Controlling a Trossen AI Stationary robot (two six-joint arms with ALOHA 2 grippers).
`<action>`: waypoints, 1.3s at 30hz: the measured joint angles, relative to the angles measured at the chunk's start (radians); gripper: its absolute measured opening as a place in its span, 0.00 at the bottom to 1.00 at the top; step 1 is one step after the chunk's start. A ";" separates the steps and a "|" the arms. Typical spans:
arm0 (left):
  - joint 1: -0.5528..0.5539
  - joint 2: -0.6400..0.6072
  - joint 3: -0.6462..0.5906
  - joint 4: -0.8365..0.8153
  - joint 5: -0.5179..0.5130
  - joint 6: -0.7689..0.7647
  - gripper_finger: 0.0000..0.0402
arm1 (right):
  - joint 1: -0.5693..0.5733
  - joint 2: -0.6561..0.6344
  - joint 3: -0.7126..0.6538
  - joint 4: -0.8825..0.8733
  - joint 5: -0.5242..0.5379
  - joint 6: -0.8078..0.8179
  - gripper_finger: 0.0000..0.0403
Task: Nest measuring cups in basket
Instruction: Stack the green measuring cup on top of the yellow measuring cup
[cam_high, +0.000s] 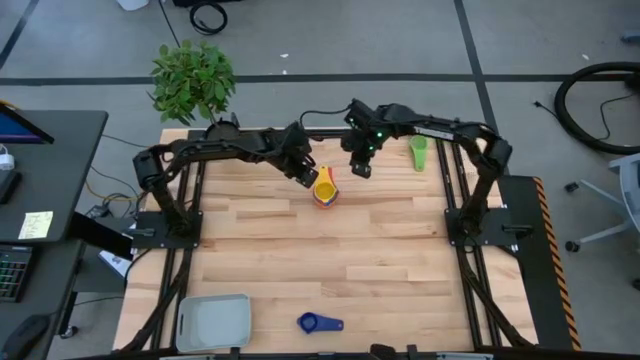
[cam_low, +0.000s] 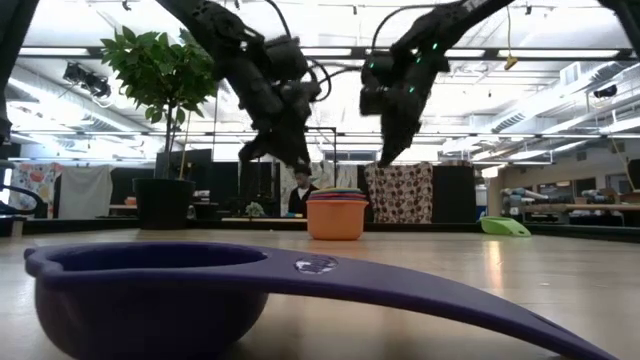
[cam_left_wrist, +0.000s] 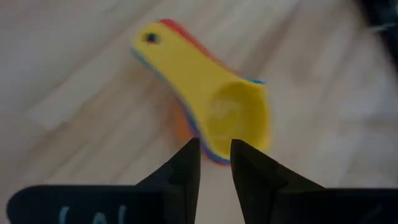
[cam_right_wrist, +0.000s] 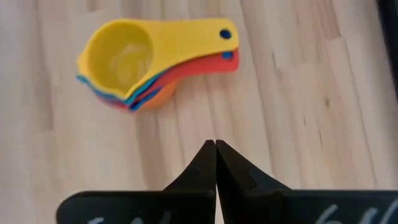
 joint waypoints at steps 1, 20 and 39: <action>-0.002 -0.012 0.000 -0.001 0.019 0.001 0.23 | 0.000 -0.020 0.000 -0.024 0.003 0.000 0.01; -0.107 -0.058 0.000 0.000 0.127 0.003 0.23 | -0.089 -0.149 -0.001 -0.272 0.347 0.140 0.16; -0.145 -0.058 0.000 -0.001 0.108 0.002 0.23 | -0.426 -0.151 -0.025 -0.229 0.315 0.442 0.35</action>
